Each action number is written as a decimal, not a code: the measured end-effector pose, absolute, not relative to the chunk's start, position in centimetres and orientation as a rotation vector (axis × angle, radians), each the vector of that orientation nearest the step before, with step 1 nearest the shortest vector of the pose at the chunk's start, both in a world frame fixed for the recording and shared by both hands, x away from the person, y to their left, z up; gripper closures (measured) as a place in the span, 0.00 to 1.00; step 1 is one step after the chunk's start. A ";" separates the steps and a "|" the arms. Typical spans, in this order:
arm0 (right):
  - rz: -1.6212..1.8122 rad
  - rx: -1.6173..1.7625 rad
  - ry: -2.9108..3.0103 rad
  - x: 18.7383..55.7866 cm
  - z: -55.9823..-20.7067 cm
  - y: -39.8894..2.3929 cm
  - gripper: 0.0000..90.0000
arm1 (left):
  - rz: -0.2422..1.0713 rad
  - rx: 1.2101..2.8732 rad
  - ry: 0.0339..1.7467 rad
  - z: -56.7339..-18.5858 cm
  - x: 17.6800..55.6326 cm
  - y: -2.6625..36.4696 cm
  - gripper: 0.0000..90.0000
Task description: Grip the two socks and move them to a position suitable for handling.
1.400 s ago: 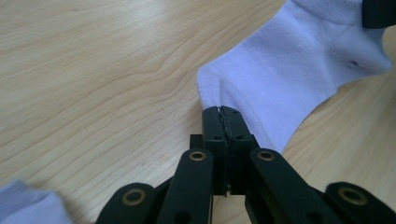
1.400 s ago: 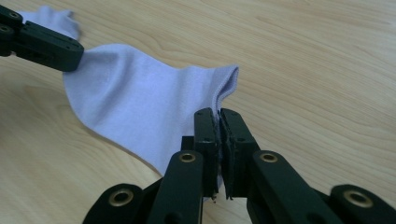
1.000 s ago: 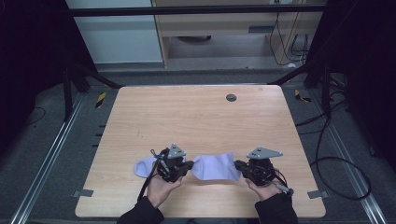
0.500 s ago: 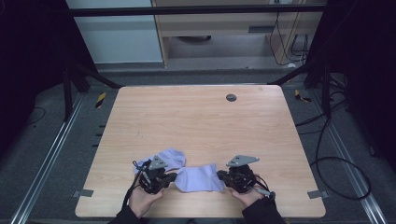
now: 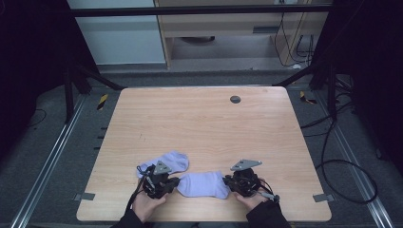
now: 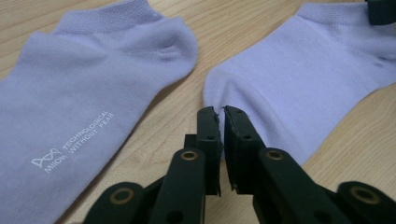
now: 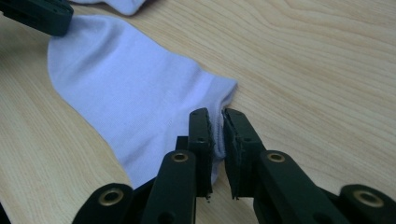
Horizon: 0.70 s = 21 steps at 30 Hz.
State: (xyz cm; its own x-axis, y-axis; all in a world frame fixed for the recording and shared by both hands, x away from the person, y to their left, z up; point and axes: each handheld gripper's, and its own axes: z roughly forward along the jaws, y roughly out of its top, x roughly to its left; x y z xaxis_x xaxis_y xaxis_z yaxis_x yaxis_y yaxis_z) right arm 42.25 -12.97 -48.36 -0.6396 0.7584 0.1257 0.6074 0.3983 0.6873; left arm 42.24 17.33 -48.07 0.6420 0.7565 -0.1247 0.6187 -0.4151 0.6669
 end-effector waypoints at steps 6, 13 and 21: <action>1.110 1.222 2.381 42.3 -47.9 -13.4 0.75 | 0.299 2.097 1.090 -47.1 42.2 18.4 0.73; 1.184 1.223 2.293 42.8 -46.7 -13.6 0.61 | 0.389 2.028 1.150 -46.2 42.8 20.9 0.56; 1.232 1.211 2.266 43.9 -45.8 -12.4 0.52 | 0.447 1.981 1.231 -46.0 43.7 24.0 0.49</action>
State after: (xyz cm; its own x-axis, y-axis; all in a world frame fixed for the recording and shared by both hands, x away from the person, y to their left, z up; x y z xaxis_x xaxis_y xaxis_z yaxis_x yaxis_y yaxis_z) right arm 43.89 -12.43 -45.76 -0.6040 0.7863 0.1302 0.5368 0.2806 0.7957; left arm 43.75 23.95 -46.00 0.4766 0.8745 -0.0898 0.6133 -0.2575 0.7467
